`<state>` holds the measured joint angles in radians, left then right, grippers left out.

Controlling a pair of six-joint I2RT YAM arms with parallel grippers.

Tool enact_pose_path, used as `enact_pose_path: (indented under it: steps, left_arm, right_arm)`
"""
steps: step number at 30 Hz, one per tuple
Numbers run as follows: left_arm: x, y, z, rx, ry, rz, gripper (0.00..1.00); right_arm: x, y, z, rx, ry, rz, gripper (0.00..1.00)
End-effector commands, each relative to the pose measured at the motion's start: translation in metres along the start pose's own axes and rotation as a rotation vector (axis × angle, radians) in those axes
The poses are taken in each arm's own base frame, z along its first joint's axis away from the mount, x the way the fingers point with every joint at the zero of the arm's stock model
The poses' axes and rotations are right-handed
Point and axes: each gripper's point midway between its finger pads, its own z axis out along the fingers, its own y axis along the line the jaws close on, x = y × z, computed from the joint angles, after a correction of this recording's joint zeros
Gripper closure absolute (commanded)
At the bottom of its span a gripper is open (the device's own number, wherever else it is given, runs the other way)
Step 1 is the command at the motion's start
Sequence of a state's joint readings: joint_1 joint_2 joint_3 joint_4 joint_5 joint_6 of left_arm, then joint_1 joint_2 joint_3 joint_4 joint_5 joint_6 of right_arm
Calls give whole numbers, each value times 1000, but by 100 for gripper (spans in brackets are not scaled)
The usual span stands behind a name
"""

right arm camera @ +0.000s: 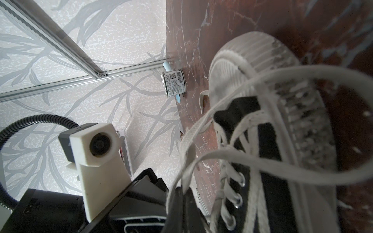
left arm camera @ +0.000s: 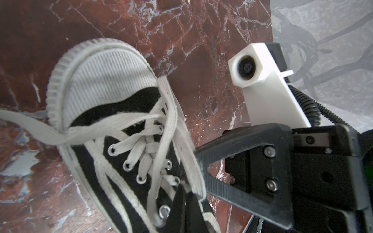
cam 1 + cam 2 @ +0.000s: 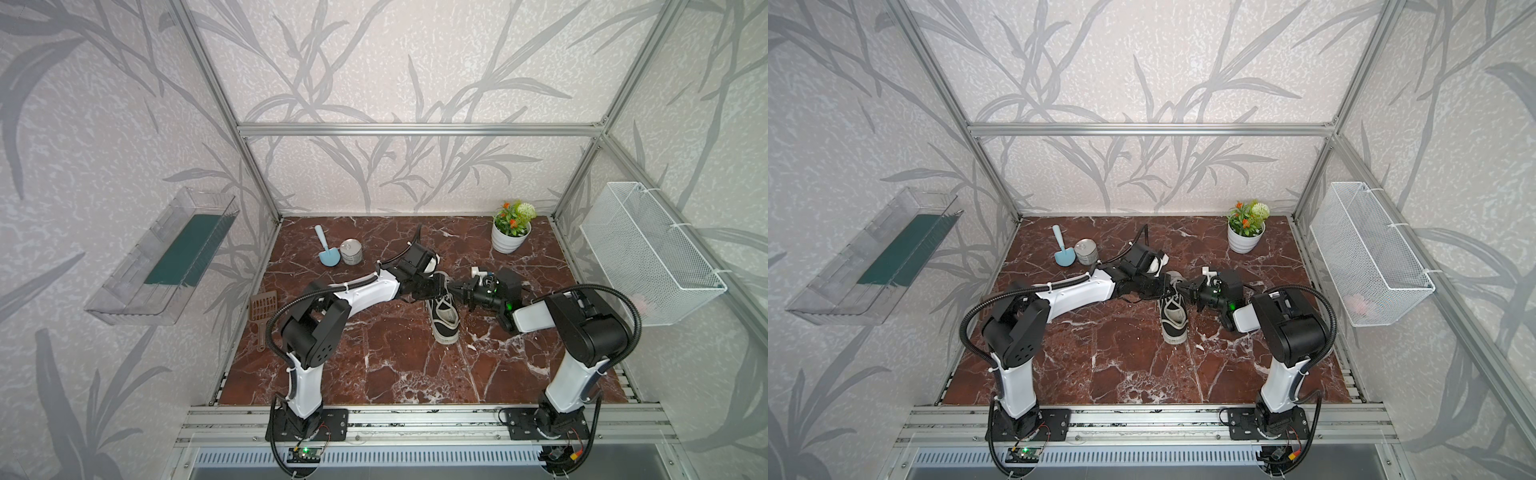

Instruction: Tie the shoes

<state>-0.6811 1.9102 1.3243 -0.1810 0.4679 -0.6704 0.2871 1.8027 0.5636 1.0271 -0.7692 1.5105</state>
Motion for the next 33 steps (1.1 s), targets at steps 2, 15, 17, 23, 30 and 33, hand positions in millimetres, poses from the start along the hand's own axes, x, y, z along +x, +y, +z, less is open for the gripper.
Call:
enact_pose_path:
  steps: [2, 15, 17, 23, 30, 33]
  left_arm:
    - [-11, -5, -19, -9, -49, 19, 100]
    - [-7, -6, -38, -48, -33, 35, 100]
    - [-6, -8, -42, -50, -32, 39, 100]
    - [-13, -19, -57, -45, -53, 52, 100]
    - [-30, -44, -78, -18, -76, 80, 100]
    - [-38, -56, -84, 4, -86, 92, 100]
  right_arm:
    - [4, -1, -3, 6, 10, -24, 88]
    - [2, -4, -18, 61, -25, -61, 69]
    - [3, -4, -24, 82, -30, -77, 67]
    - [10, -15, -40, 218, -19, -103, 55]
    - [15, -24, -73, 455, -29, -226, 50]
    - [14, -15, -85, 519, -34, -343, 49]
